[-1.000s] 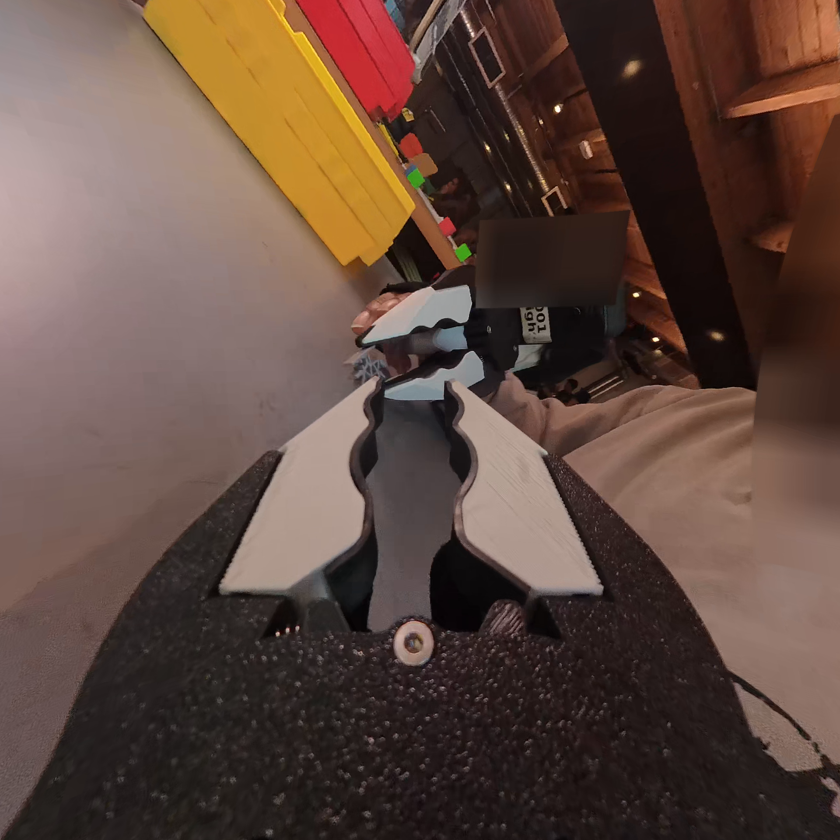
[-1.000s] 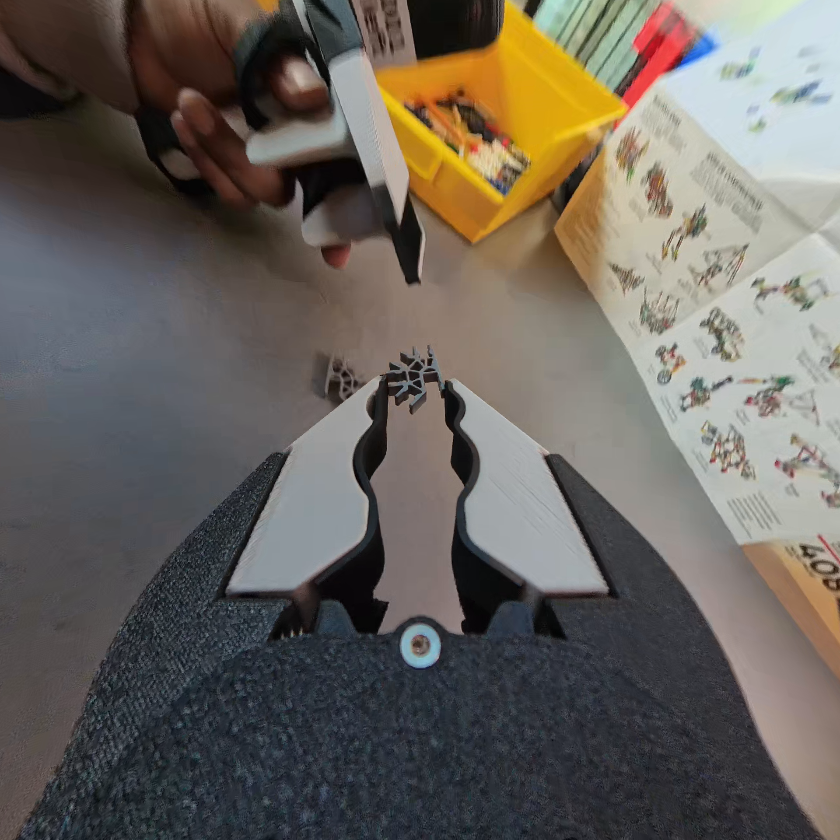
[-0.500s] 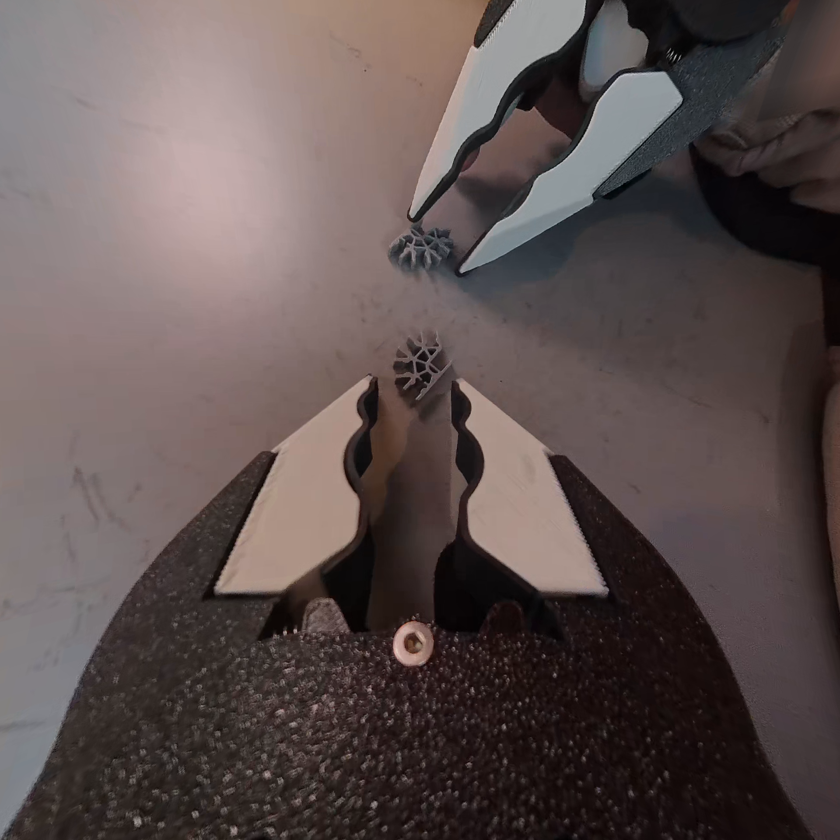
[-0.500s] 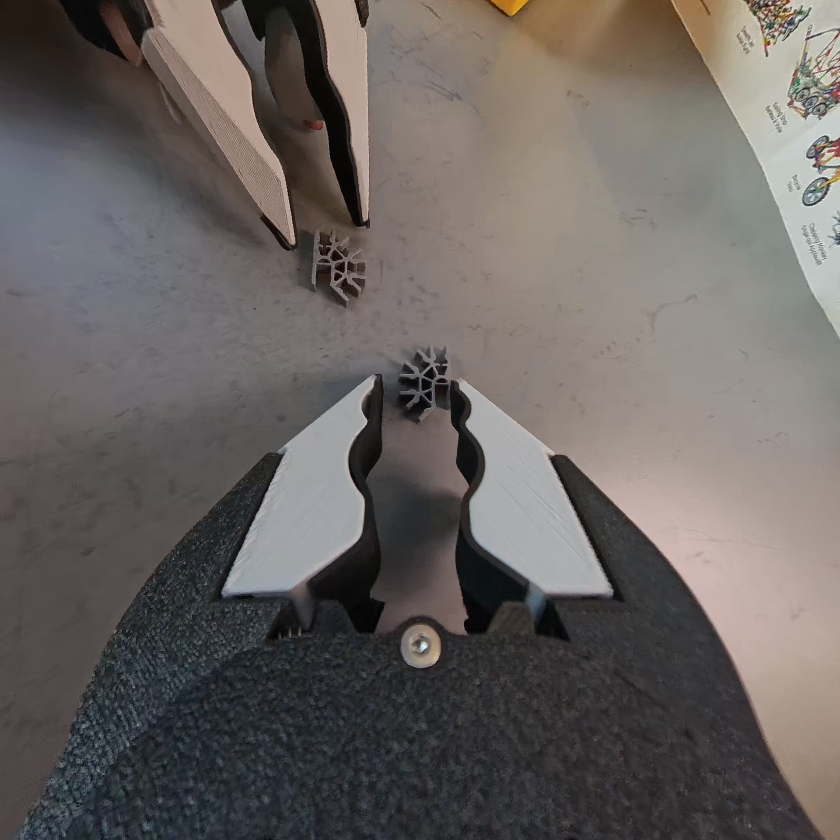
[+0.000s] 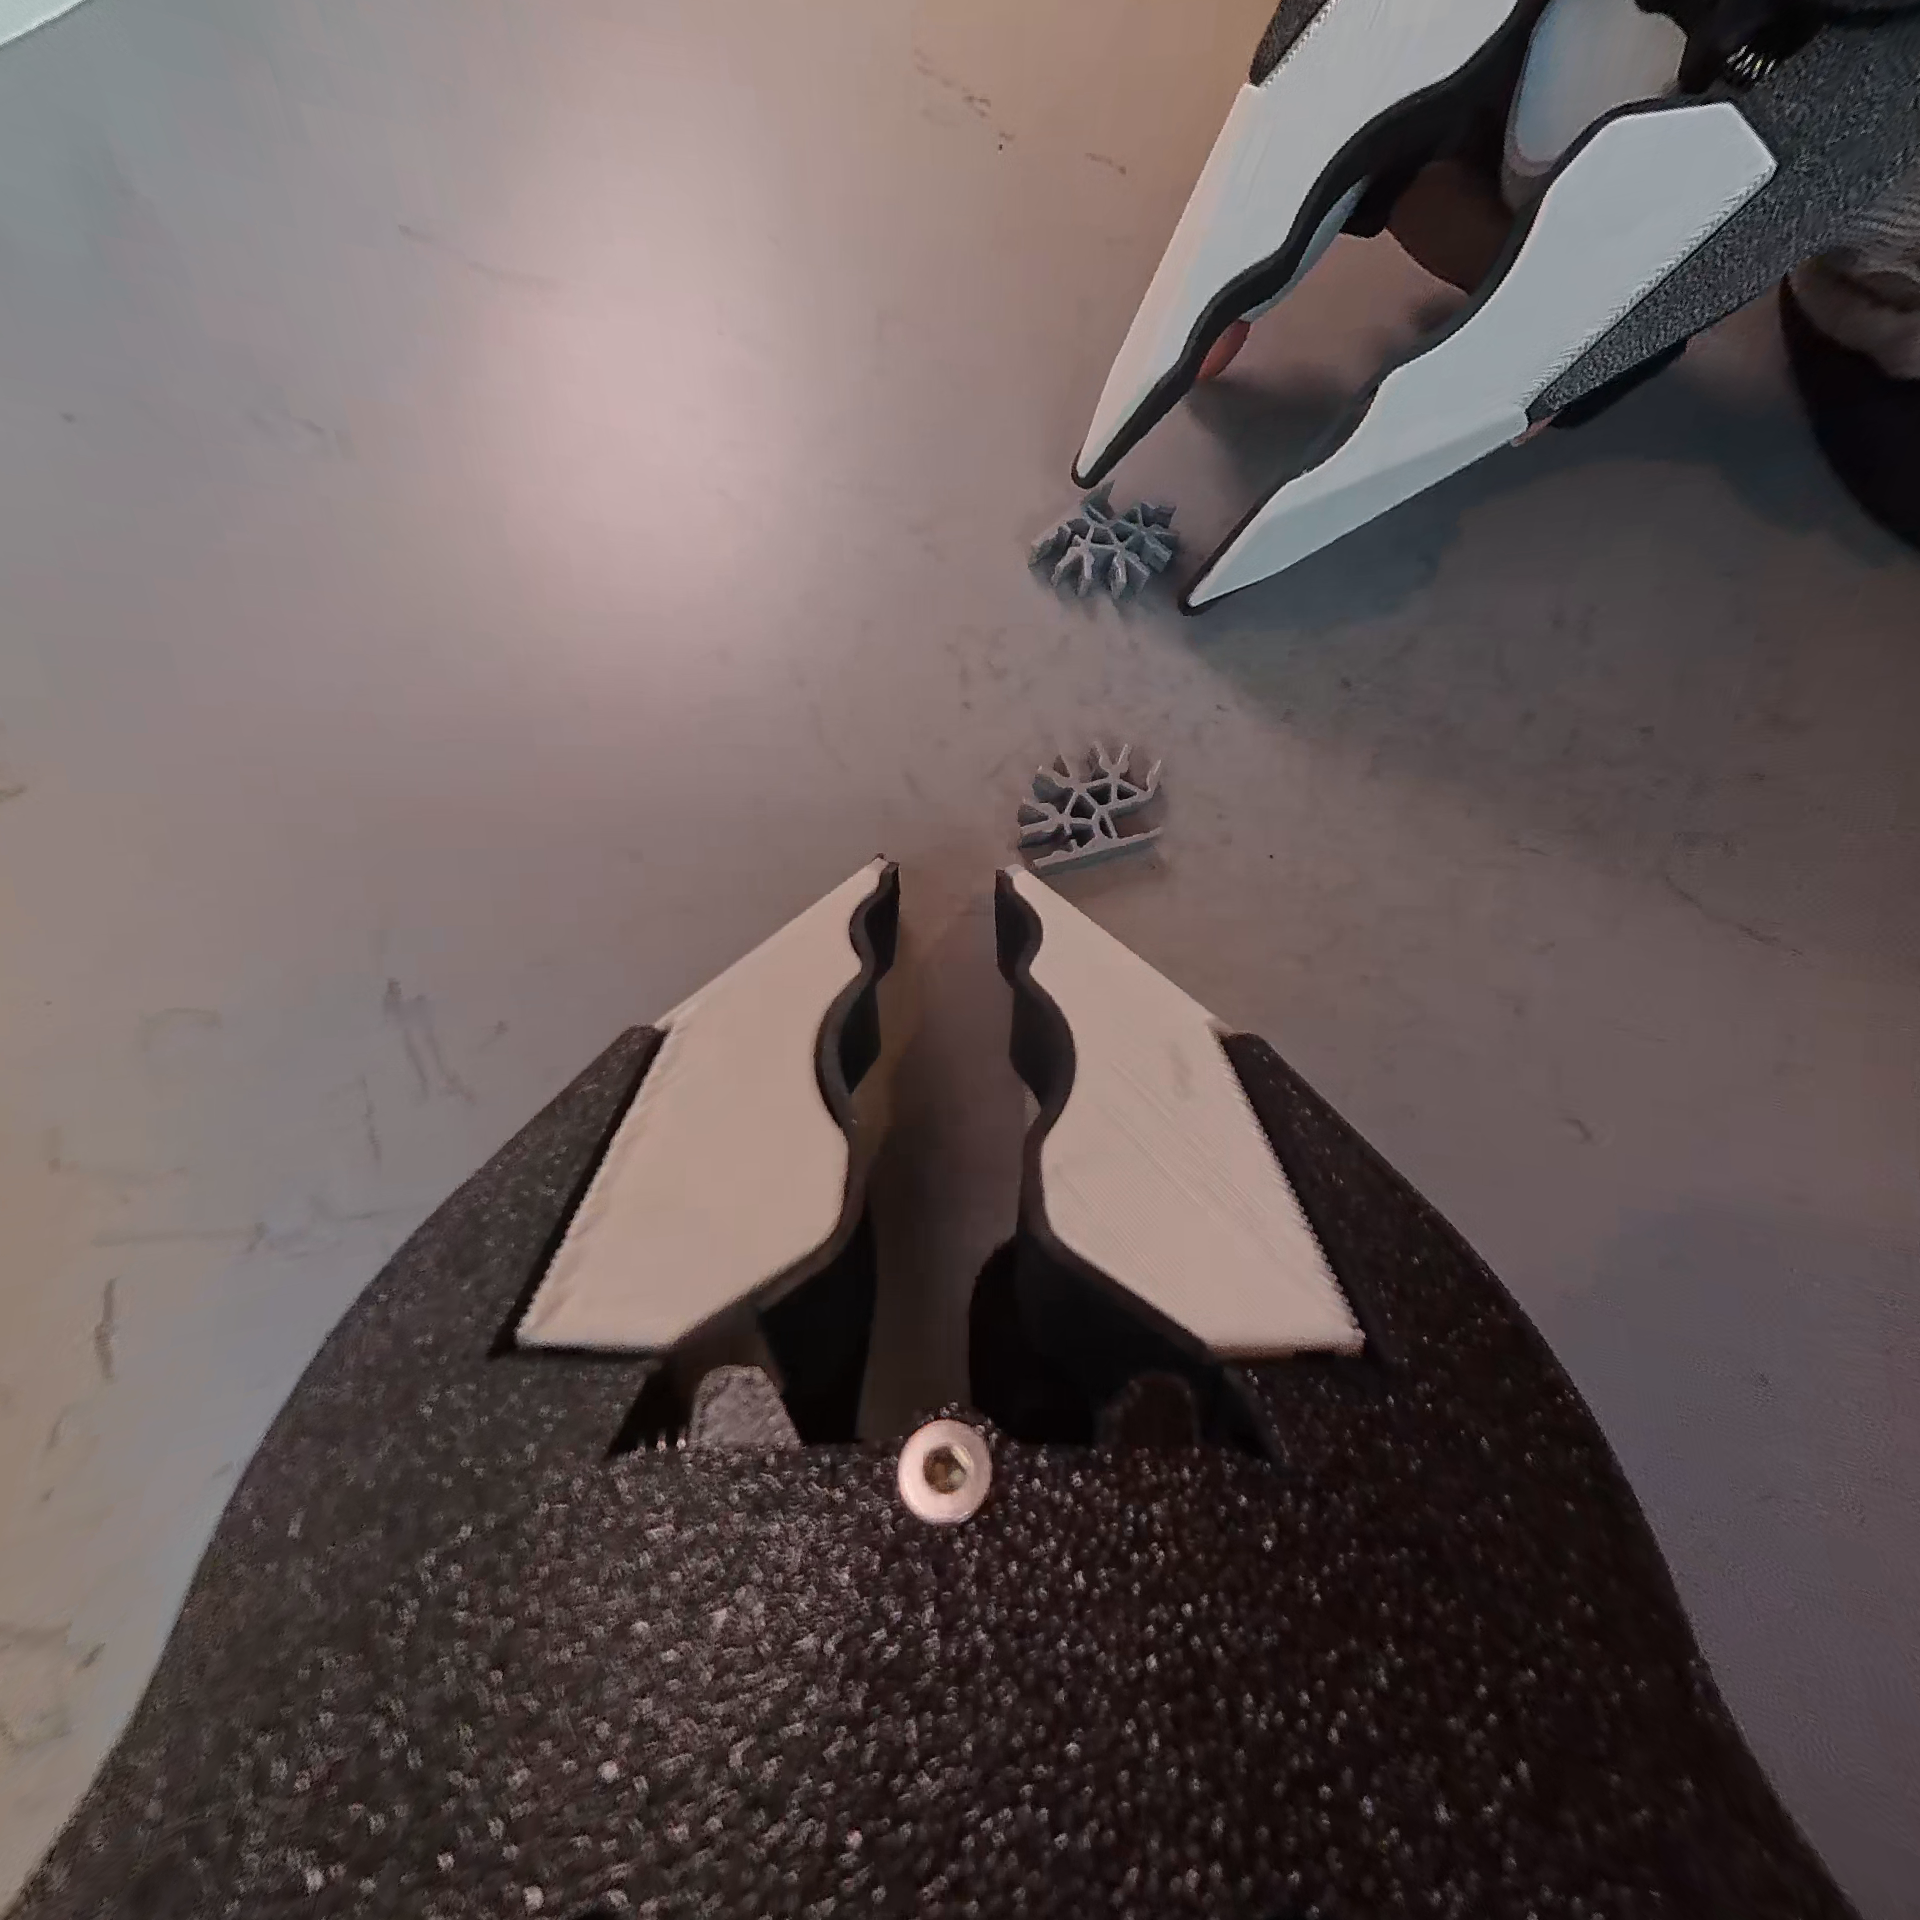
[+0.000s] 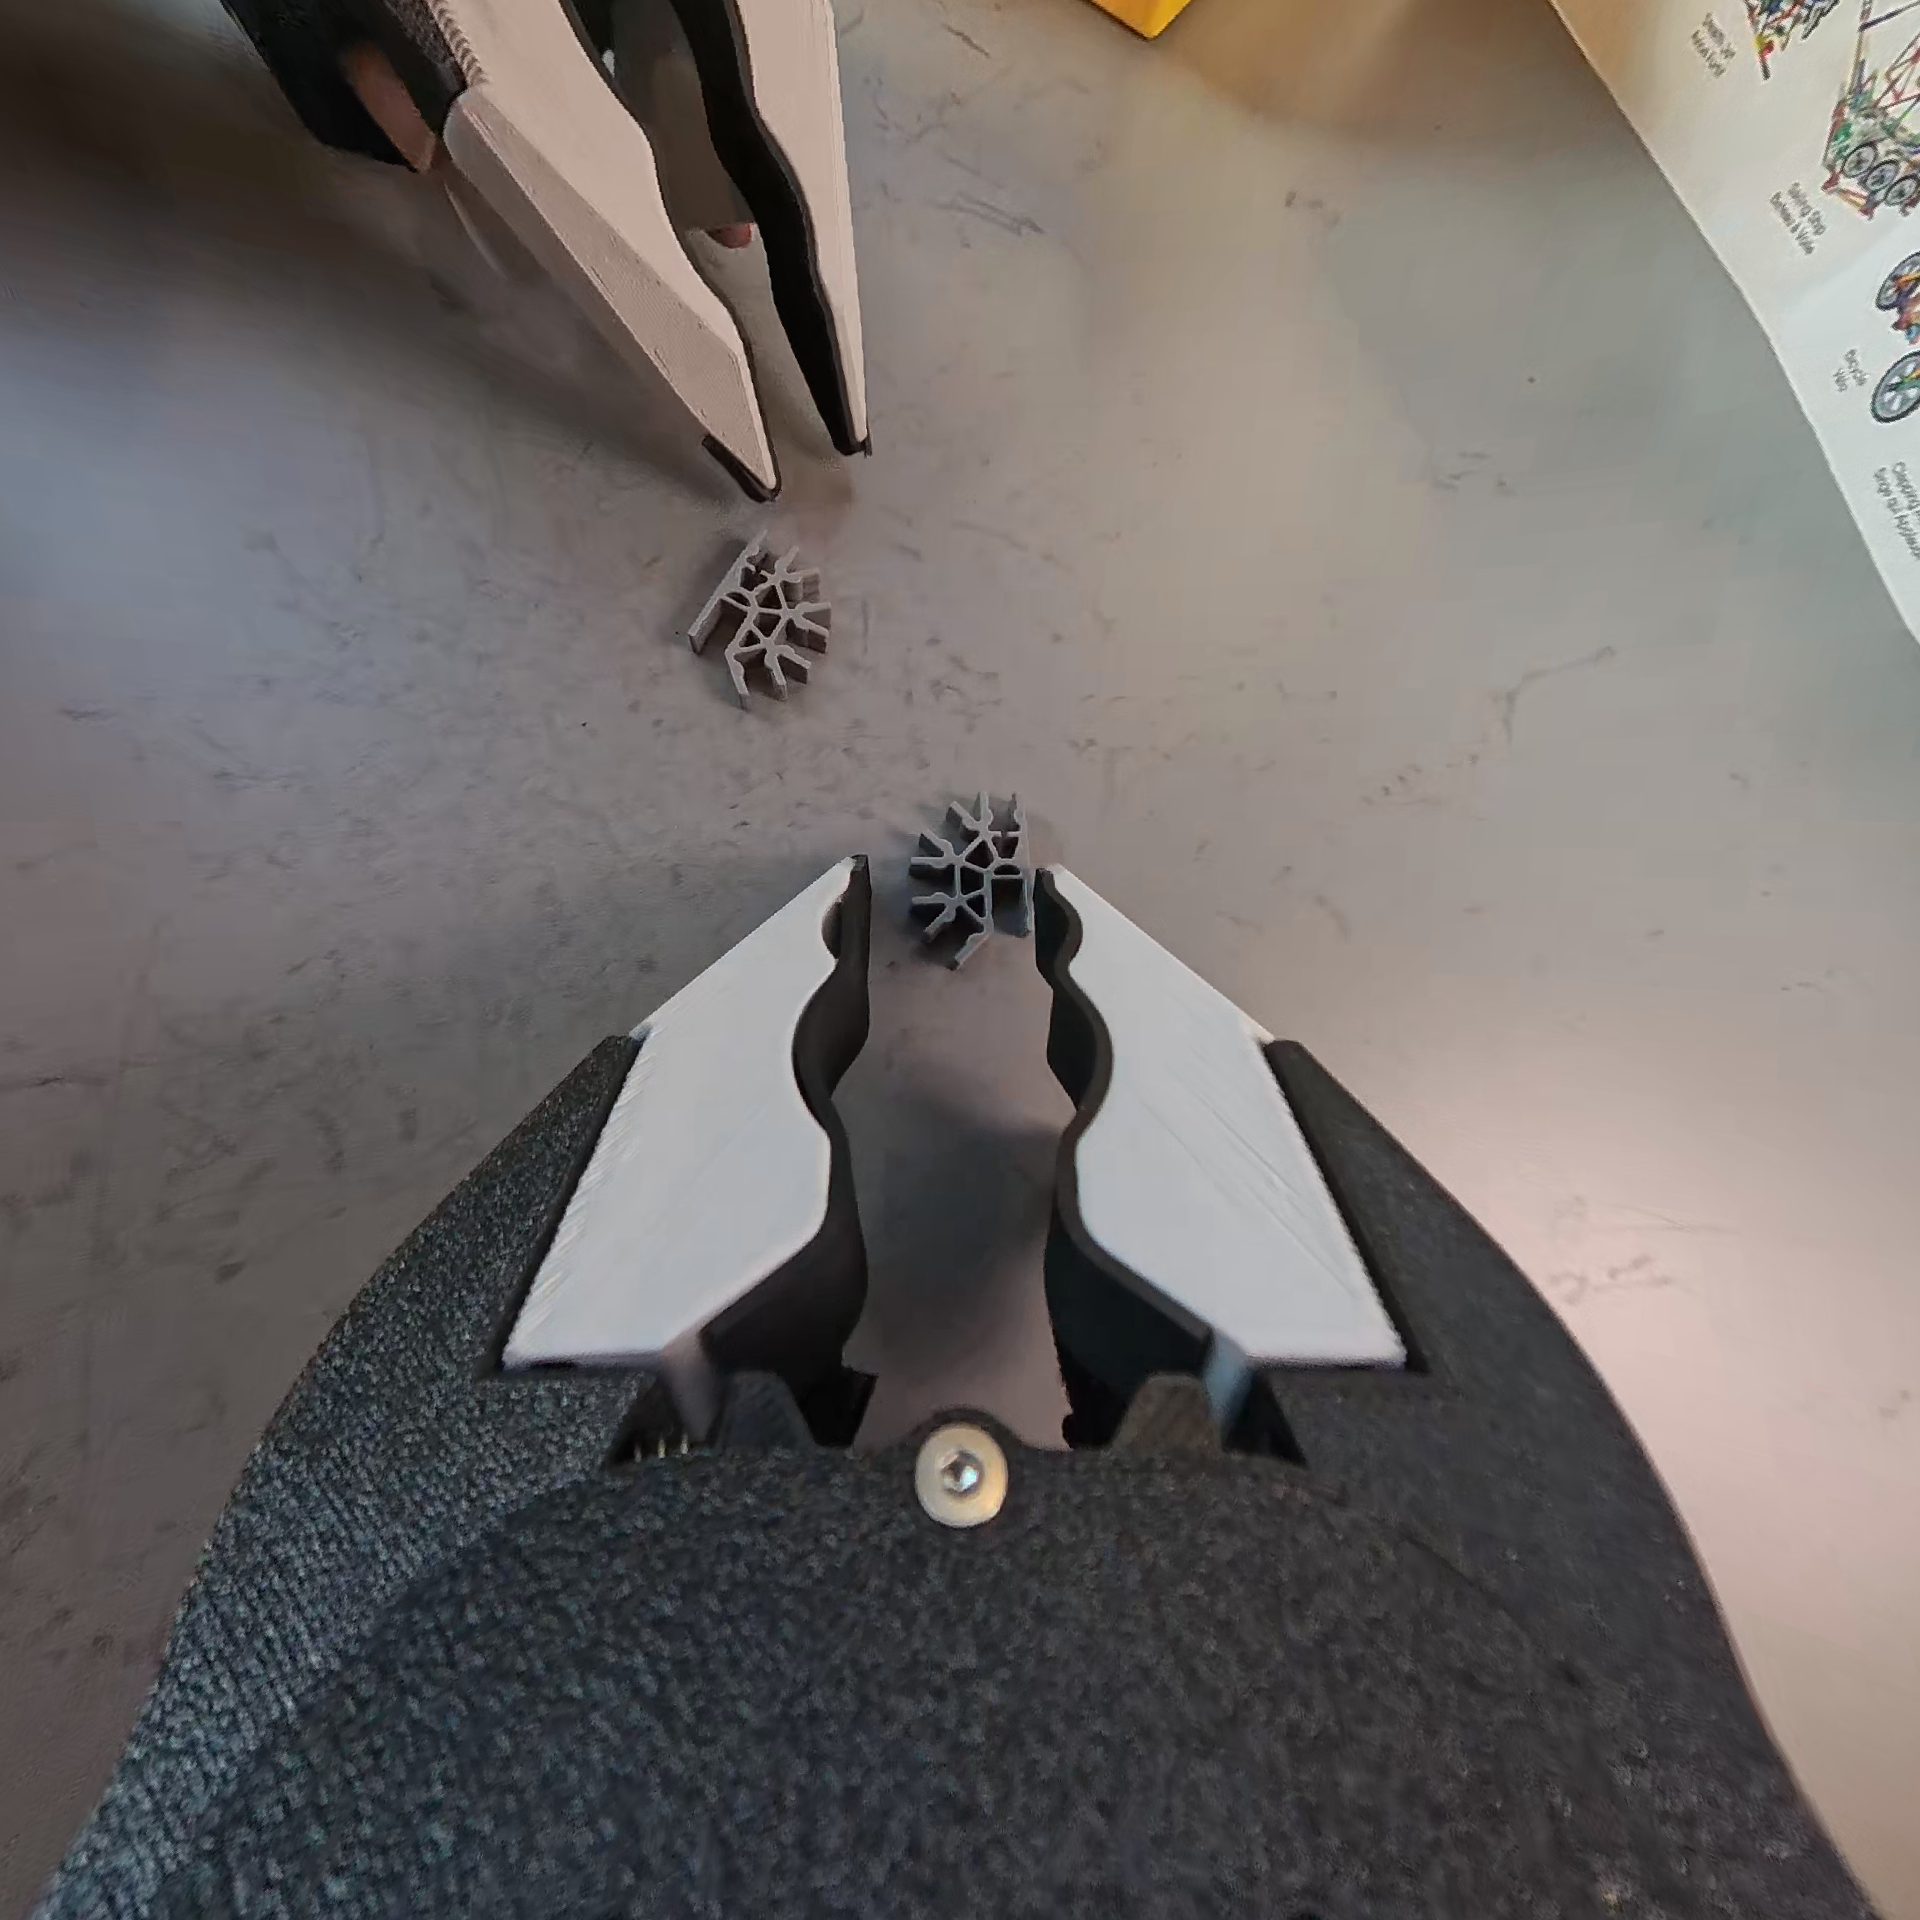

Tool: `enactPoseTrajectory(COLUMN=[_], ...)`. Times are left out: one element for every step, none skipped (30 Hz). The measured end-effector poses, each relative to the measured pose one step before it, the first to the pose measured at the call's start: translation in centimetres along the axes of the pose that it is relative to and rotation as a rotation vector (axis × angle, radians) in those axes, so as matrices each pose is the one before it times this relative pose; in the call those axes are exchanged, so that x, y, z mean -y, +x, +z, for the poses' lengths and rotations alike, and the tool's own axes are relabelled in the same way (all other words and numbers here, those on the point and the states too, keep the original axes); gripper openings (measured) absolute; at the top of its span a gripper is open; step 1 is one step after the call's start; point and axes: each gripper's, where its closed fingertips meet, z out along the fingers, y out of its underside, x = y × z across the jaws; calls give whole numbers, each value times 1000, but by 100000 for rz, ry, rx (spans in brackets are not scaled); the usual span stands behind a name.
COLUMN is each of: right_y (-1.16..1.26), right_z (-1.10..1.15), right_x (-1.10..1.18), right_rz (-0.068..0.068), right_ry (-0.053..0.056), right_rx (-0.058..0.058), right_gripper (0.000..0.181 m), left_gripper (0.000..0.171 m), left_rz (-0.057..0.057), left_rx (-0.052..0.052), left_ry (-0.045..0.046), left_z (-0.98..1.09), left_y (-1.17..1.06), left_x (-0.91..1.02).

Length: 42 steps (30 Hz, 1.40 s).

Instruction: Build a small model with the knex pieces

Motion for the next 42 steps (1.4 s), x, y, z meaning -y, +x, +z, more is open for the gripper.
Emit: enactPoseTrajectory(right_y=[57,74,111,120,91,47,9,-10,8,-8,-8,50,52,38,-27,-191,-202,-96,-210,-423,-521,-497,-565,-755,-784,-394,82,342,530,767,862,820,831,780,658,434,243,120,78,37,16,71], right_z=[17,-1,-15,-19,-33,-15,-5,4,30,29,37,20,23,8,-6,-39,-4,28,12,-8,-4,-8,-56,-68,-89,-29,14,29,10,-5,-46,-61,-88,-108,-161,-191,-189,-152,-120,-73,-39,-16], right_x=[-45,-19,-18,-13,-6,-1,30,8,-26,-33,-38,-22,-4,-3,23,78,19,27,58,102,144,164,266,337,323,168,-27,-186,-277,-290,-273,-261,-209,-81,84,260,353,356,277,153,60,-9], right_rz=[167,317,551,674,779,734,345,34,-35,65,134,9,231,254,-107,-603,-765,-761,-992,-1427,-1716,-2061,-2732,-3245,-2969,-1627,-262,430,698,951,1151,1485,1877,1814,1568,1367,1203,871,419,61,26,308], right_ry=[-198,-100,28,22,113,85,231,57,-240,-281,-267,-207,-116,-57,153,569,-15,34,239,494,682,739,1336,1812,1657,684,-486,-1057,-1234,-1160,-1038,-945,-733,-95,907,1768,2172,2035,1442,754,256,-95], right_rx=[-317,-339,-414,-392,-217,34,144,56,-224,-24,-69,-392,-369,-191,121,1027,973,118,930,2131,2552,2207,2261,3348,3378,1367,-879,-1811,-2616,-3913,-4261,-3892,-3869,-3672,-3001,-1766,-796,-401,-377,-249,-149,-345], right_gripper=[29,29,29,29,29,29,29,29,29,29,29,29,29,28,23,21,20,20,20,20,20,19,11,9,9,10,12,15,16,16,17,17,17,18,18,18,18,18,19,19,19,19], left_gripper=[18,18,19,20,22,25,29,36,43,48,49,50,50,48,44,40,35,32,29,28,27,26,26,26,26,26,26,26,26,26,26,26,26,26,26,26,26,26,26,26,26,26], left_rz=[-864,-798,-615,-341,-192,-125,201,404,618,848,787,579,374,273,367,491,257,-202,-385,-210,-19,23,-5,-109,-168,-233,-353,-414,-372,-280,-212,-163,-43,76,78,21,-80,-234,-378,-504,-584,-580], left_rx=[-14,-639,-1160,-1641,-1644,-1159,-1140,-970,-500,-184,106,300,552,910,985,494,-317,-296,231,414,432,433,321,432,518,393,358,360,377,314,39,-16,122,196,256,286,188,-1,-154,-236,-238,-267], left_ry=[806,887,1053,1048,728,236,-340,-764,-629,-367,-374,-455,-565,-883,-1087,-580,-176,-224,55,-57,-91,29,43,71,170,311,435,415,385,409,336,308,339,308,280,381,518,606,687,577,346,162], left_z=[-91,-84,-51,-17,46,95,153,196,181,153,120,115,102,87,44,-28,-69,-56,-69,-55,-62,-57,-60,-56,-66,-71,-81,-75,-77,-67,-64,-48,-42,-51,-46,-51,-54,-51,-51,-45,-21,-11], left_y=[-95,33,157,274,334,300,321,319,257,226,166,86,0,-111,-174,-131,-32,-40,-117,-130,-131,-119,-94,-116,-130,-119,-118,-116,-122,-91,-45,-20,-20,-37,-39,-61,-46,-37,-21,-30,-46,-45], left_x=[107,141,173,175,131,65,-31,-96,-62,-17,-22,-52,-80,-152,-205,-130,-62,-60,-19,-34,-33,-10,-13,9,9,45,62,53,49,68,49,57,59,62,63,58,81,97,94,84,24,-7])
